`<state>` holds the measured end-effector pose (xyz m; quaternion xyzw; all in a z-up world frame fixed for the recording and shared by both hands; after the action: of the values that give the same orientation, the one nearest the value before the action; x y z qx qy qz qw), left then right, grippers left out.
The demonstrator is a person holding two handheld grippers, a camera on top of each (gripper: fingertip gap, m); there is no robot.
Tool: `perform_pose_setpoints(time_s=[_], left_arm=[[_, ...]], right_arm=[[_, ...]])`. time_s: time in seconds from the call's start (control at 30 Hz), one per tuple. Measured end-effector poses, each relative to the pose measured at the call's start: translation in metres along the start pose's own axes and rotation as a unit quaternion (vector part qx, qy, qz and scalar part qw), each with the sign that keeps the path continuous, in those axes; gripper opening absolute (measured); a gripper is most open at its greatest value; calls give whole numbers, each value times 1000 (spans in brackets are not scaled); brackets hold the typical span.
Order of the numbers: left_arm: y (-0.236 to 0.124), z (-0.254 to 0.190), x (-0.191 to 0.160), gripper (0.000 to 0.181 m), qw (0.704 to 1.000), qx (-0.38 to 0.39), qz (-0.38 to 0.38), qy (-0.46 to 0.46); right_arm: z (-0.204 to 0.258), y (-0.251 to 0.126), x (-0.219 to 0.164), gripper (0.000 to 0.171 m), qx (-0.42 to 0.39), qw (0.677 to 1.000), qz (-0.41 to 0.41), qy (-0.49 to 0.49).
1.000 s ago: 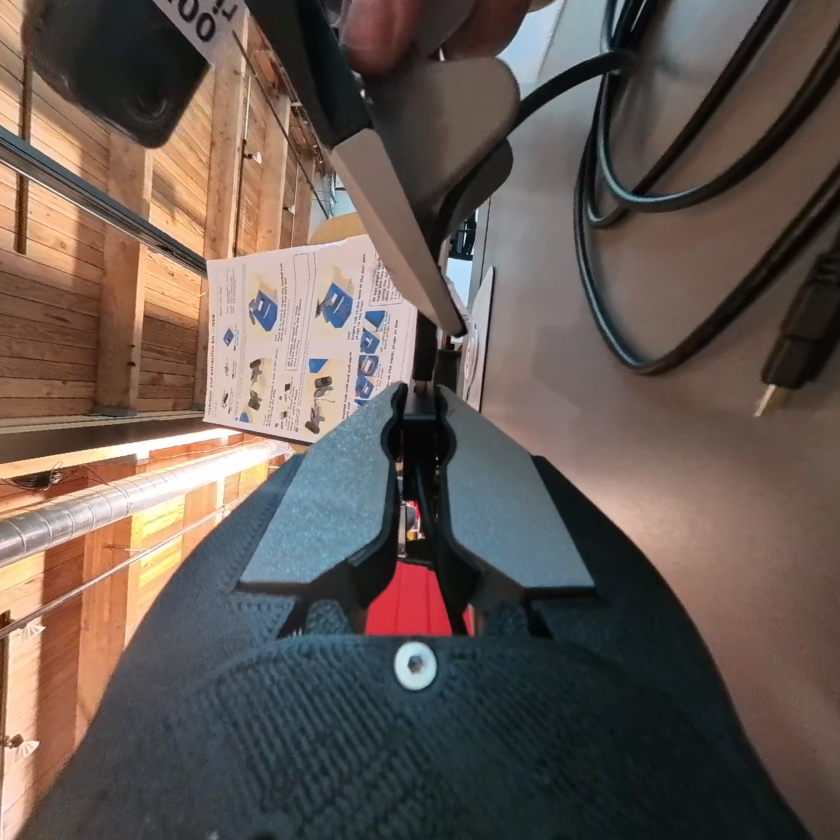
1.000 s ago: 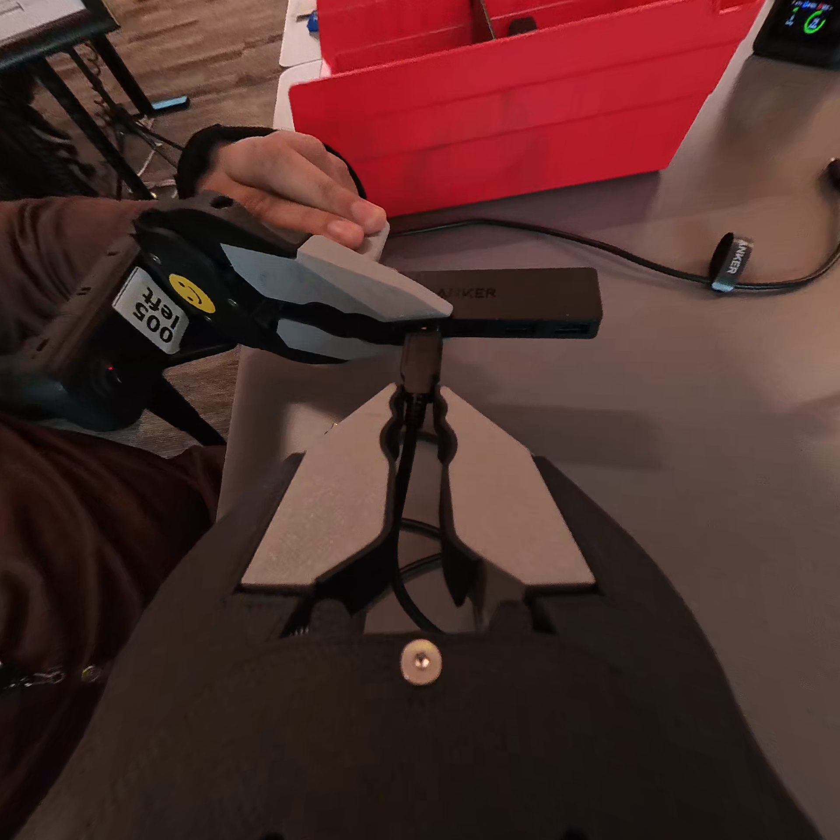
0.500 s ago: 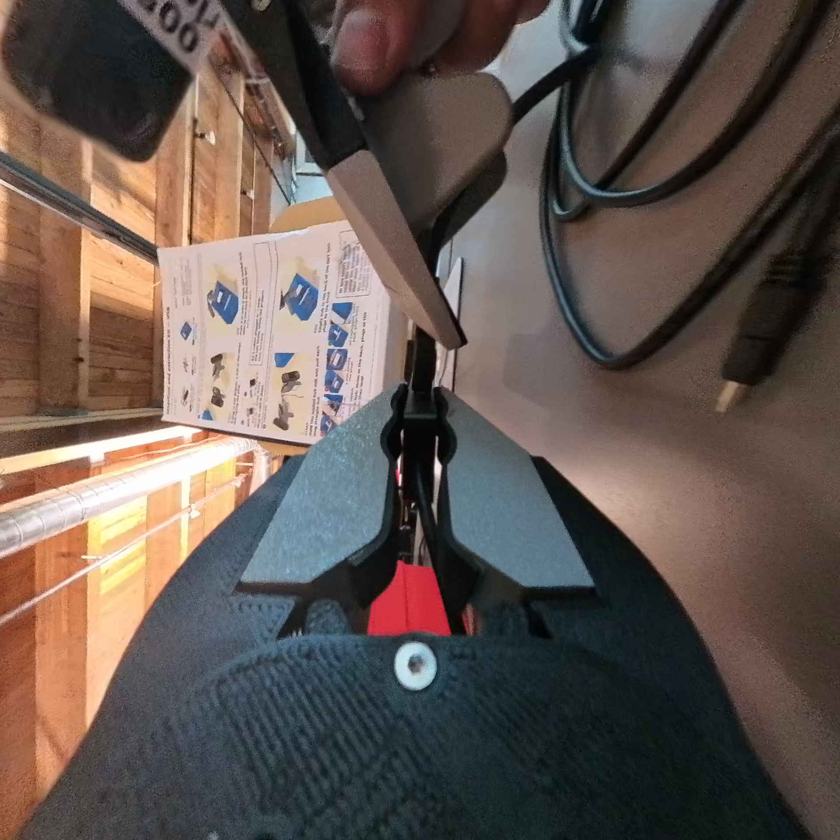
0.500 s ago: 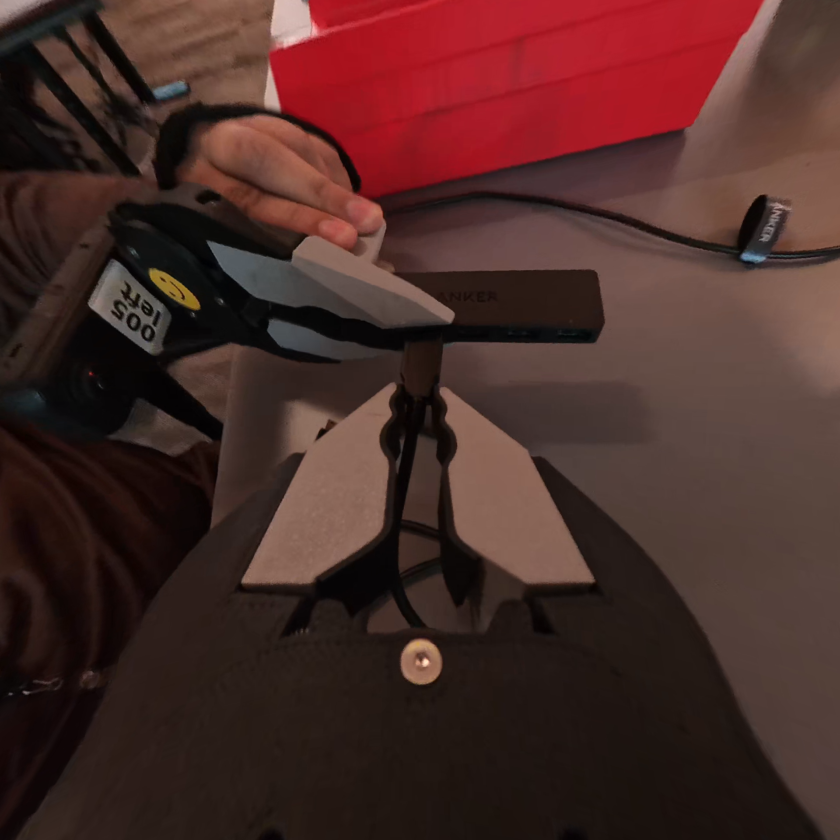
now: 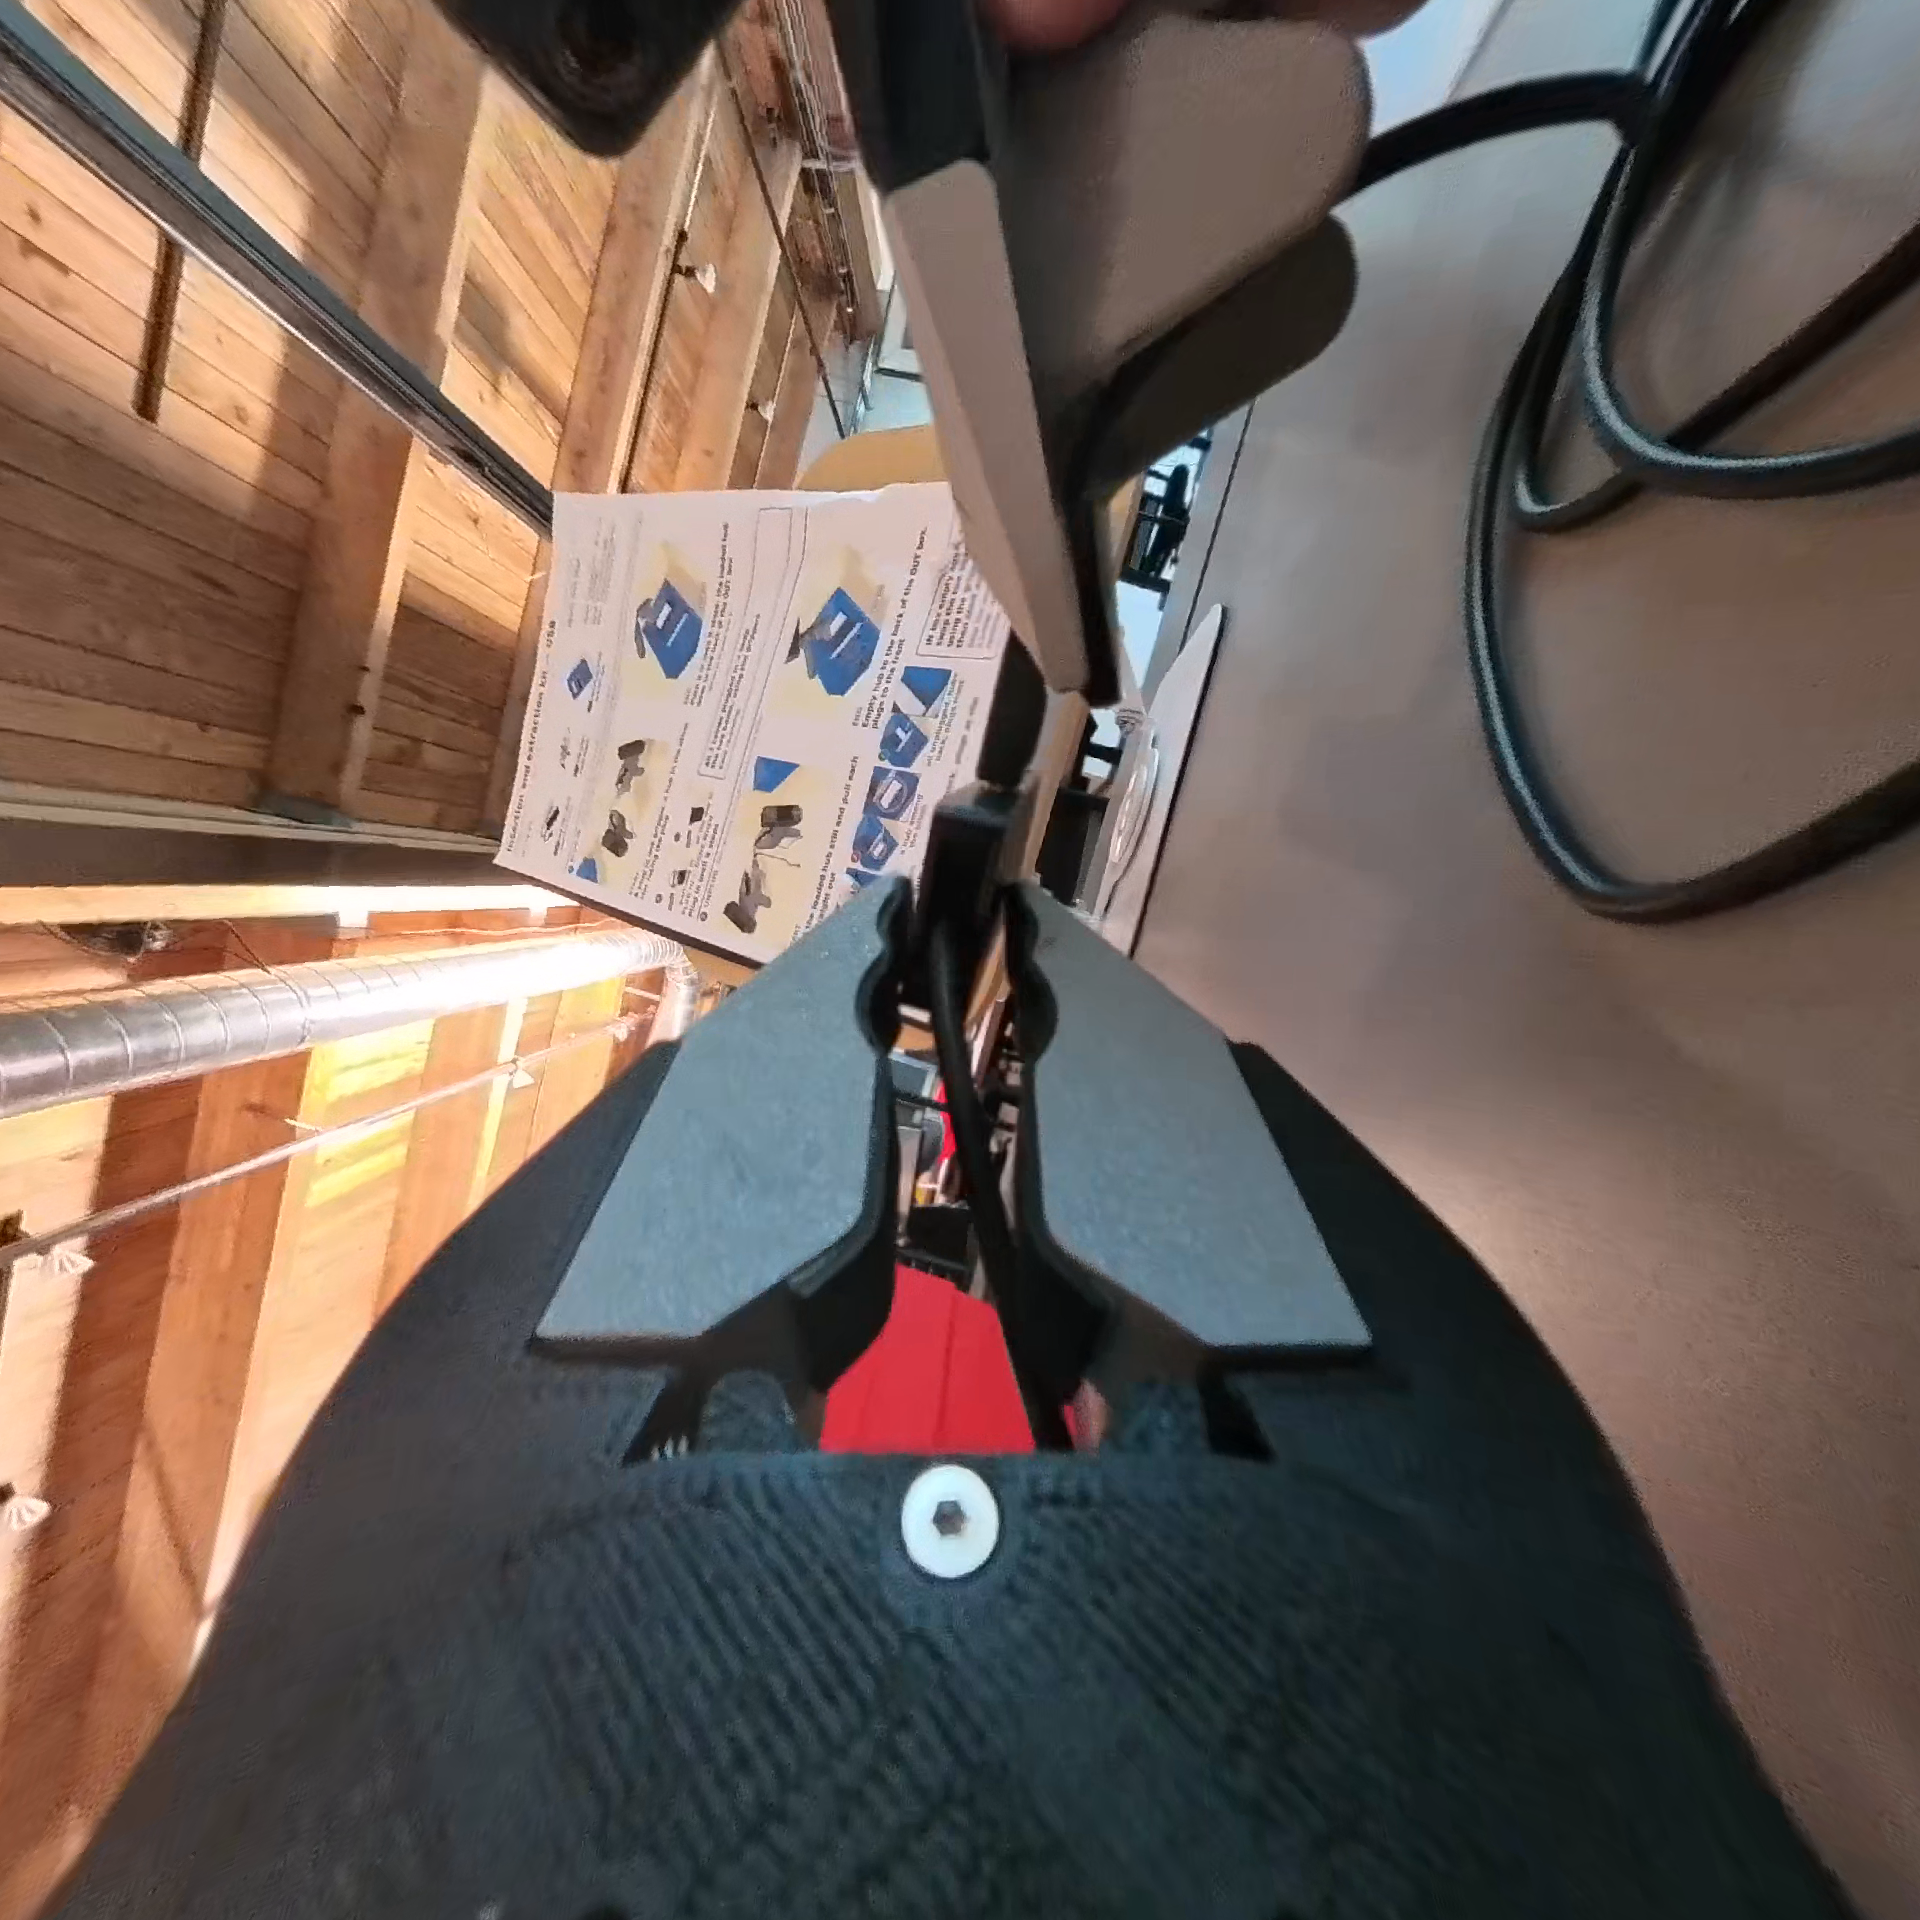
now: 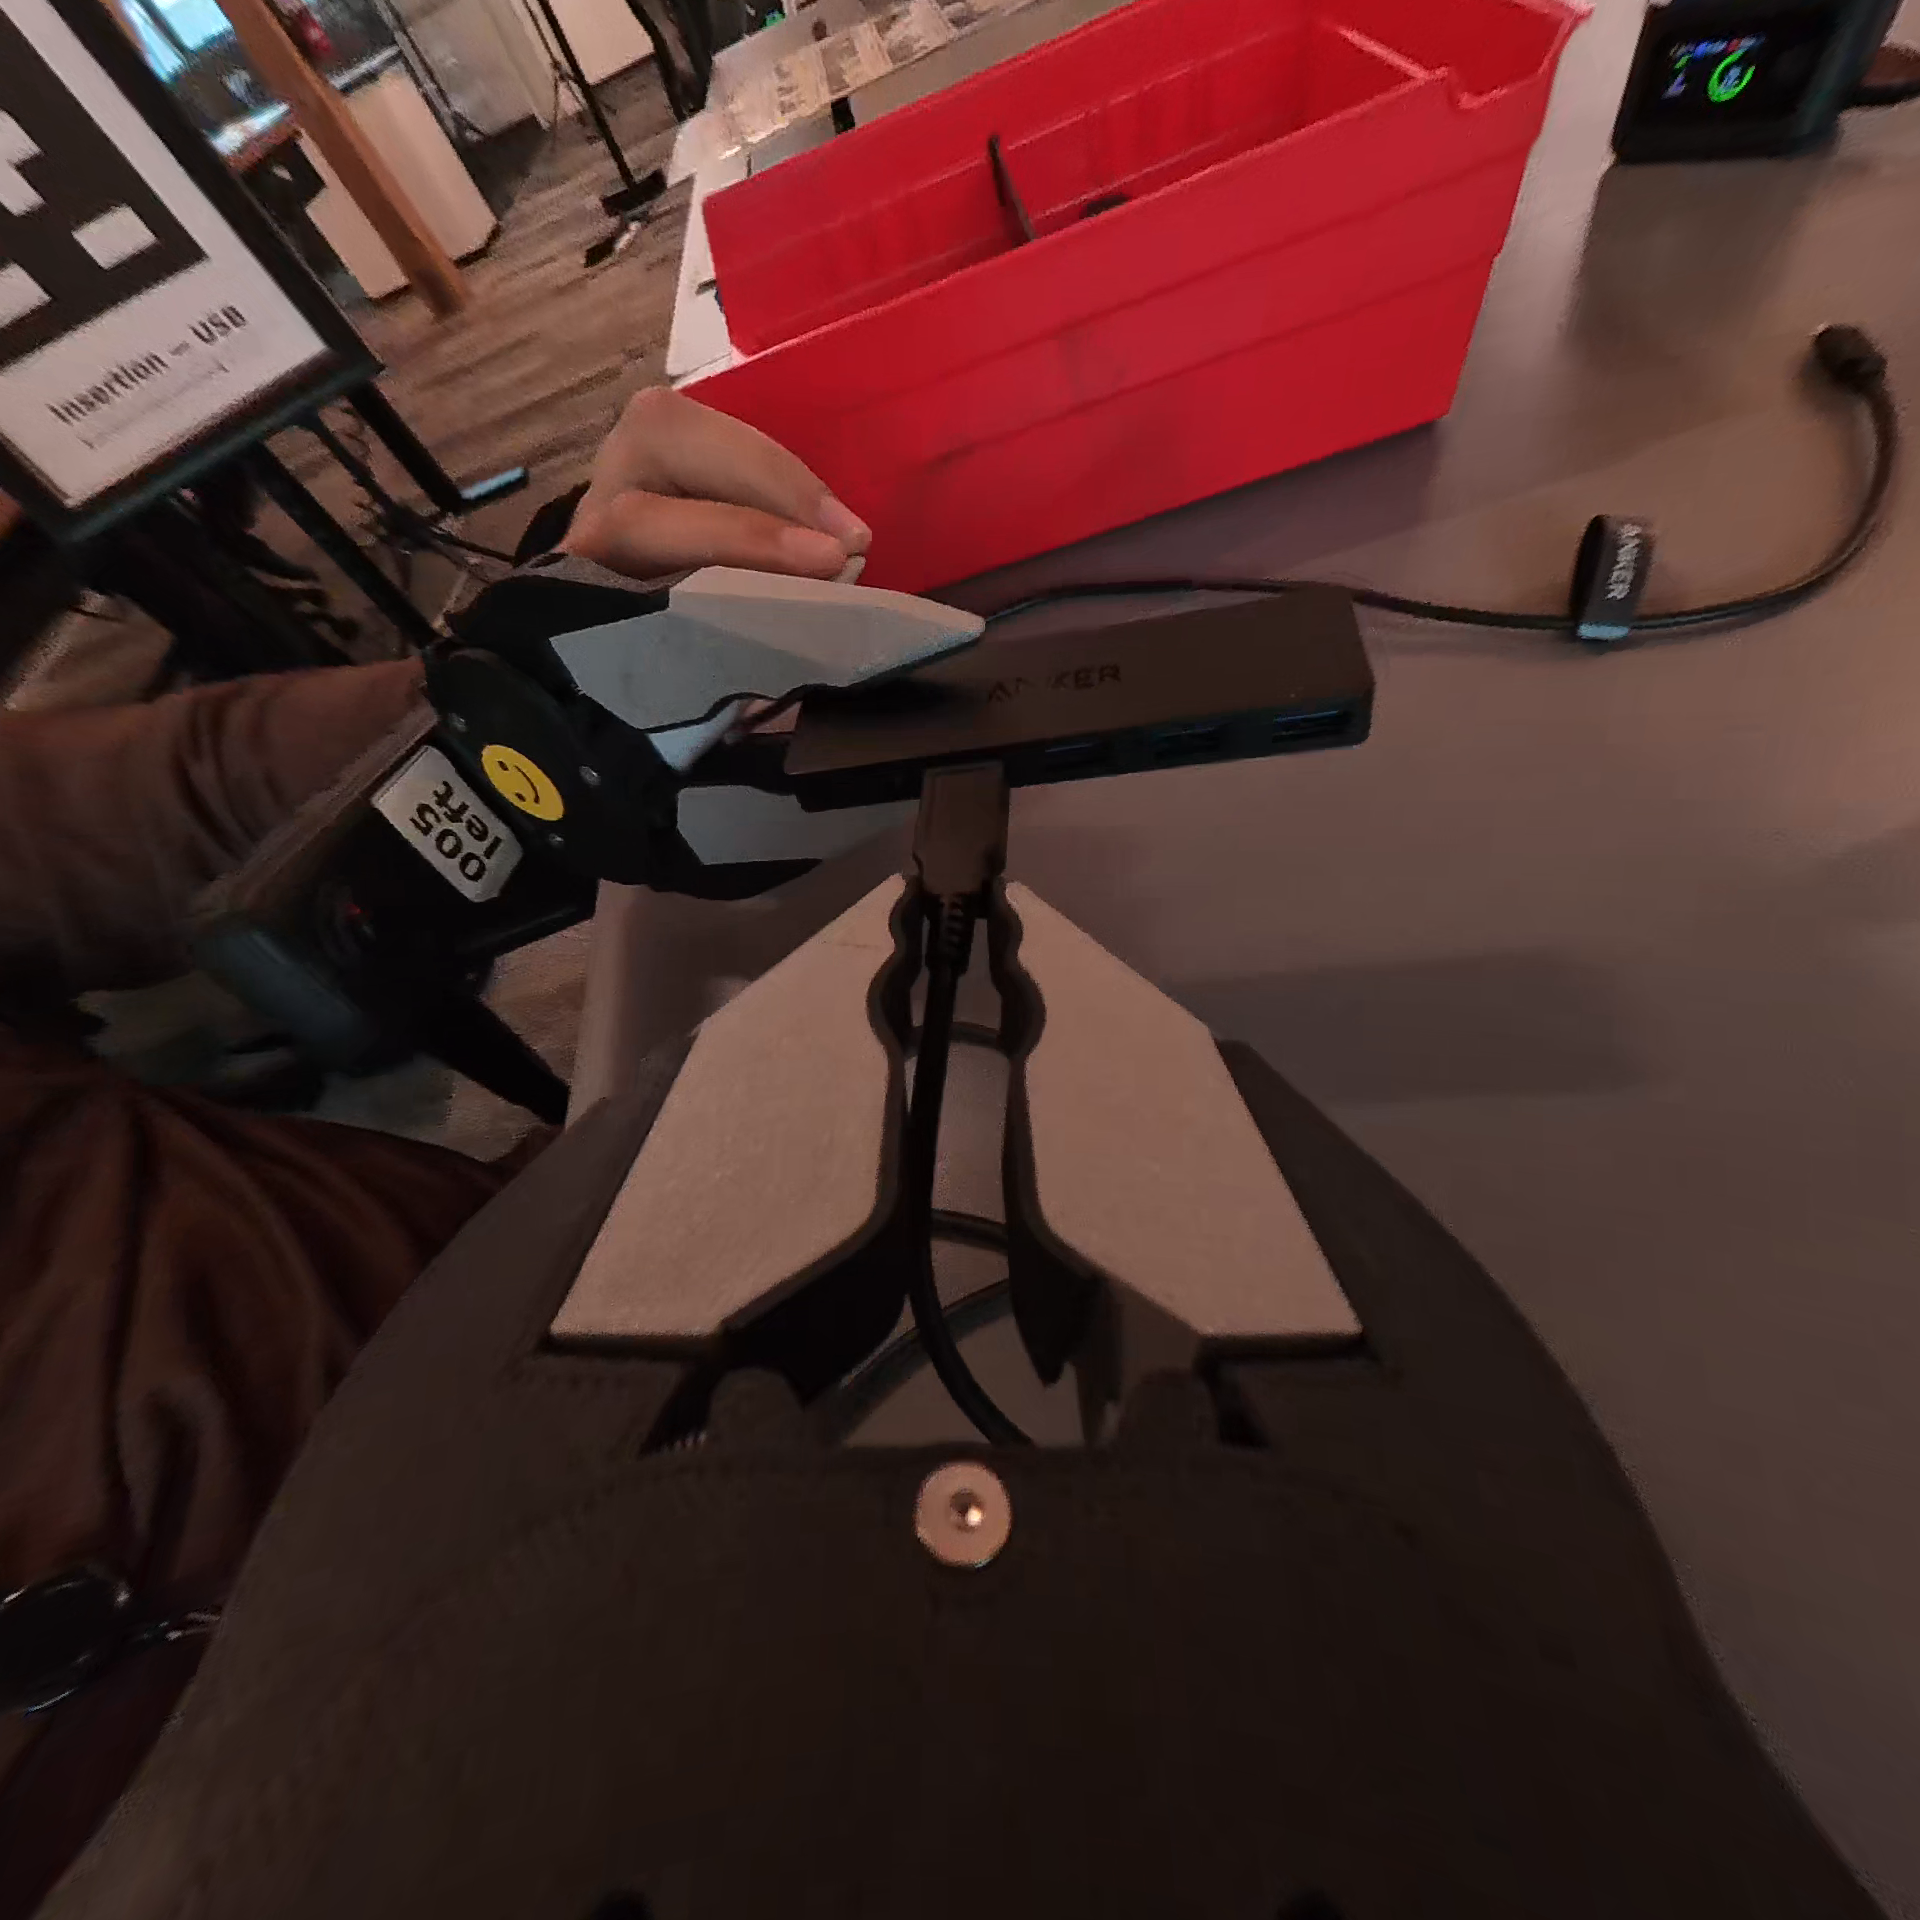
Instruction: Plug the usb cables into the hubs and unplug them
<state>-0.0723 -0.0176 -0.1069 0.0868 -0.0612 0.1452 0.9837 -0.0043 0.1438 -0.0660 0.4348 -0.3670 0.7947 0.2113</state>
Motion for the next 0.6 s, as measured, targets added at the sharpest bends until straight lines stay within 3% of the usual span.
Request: perform_pose_setpoints(time_s=[0.1,0.23,0.3,0.4,0.6], left_arm=[[-2,-2,1,9,999,-25,2,24],[-1,2,-1,9,998,-63,-1,-22],[-2,0,0,9,995,-90,-16,-40],[-4,-2,3,10,992,-112,-38,-53],[-7,2,0,10,964,-187,-83,-170]], right_arm=[[0,0,-1,10,-5,1000,6,-8],[6,1,2,11,-43,997,13,-60],[13,3,4,35,-84,990,16,-114],[26,10,1,47,-146,966,45,-207],[53,30,-16,21,-243,879,84,-401]])
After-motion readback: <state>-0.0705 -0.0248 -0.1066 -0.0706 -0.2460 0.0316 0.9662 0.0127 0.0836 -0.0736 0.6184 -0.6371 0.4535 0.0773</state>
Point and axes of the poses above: each gripper's, where its closed fingertips meet, y out along the fingers, x out of its top, z = x × y across the jaws, the point moved 10 cm from there along -y, back along the fingers, and after that the axes turned 4 degrees about y, right-handed, at the moved point
